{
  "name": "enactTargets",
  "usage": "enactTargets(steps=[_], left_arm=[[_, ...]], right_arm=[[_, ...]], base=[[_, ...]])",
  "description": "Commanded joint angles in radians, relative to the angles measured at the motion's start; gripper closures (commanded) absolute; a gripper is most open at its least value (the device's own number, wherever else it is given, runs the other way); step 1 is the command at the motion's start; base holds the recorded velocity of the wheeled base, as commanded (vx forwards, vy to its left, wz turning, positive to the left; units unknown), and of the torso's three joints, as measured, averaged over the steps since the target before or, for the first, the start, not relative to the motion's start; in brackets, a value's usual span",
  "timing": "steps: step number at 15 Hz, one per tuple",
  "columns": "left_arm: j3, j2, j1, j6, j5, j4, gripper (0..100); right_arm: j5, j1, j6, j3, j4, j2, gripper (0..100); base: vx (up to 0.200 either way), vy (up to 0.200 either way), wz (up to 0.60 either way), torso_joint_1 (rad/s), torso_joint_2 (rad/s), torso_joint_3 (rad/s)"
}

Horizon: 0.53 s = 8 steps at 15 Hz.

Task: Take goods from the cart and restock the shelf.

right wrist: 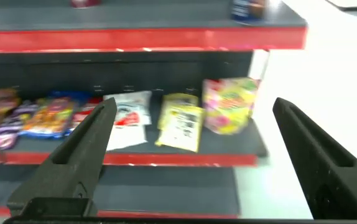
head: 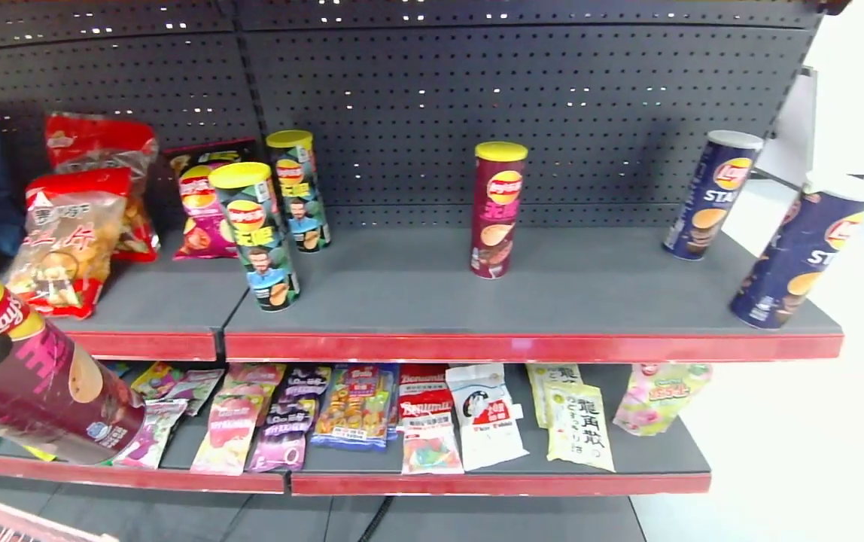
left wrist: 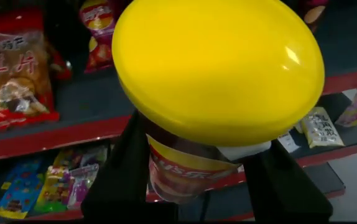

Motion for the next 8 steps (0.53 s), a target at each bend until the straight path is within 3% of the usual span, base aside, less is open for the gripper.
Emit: enactTargets(steps=[1,2,7,8], left_arm=[[0.005,-0.002,0.001,0.016,0.008,-0.001,100],[0.008,-0.002,0.001,0.016,0.008,-0.001,100],[0.008,-0.002,0.001,0.015,0.01,-0.002,100],[0.008,-0.003,0.001,0.016,0.01,-0.002,100]], right_arm=[[0.0,0.0,0.0,0.0,0.0,0.001,0],[0.0,0.0,-0.002,0.0,0.0,0.001,0],[0.0,0.0,-0.002,0.0,0.0,0.001,0],[0.0,0.0,-0.002,0.0,0.0,0.001,0]], base=[[0.0,0.0,-0.6,0.002,0.0,0.002],[0.0,0.0,0.0,0.0,0.0,0.0],[0.2,0.0,0.0,-0.008,0.0,0.005],[0.0,0.0,0.0,0.0,0.0,0.0]])
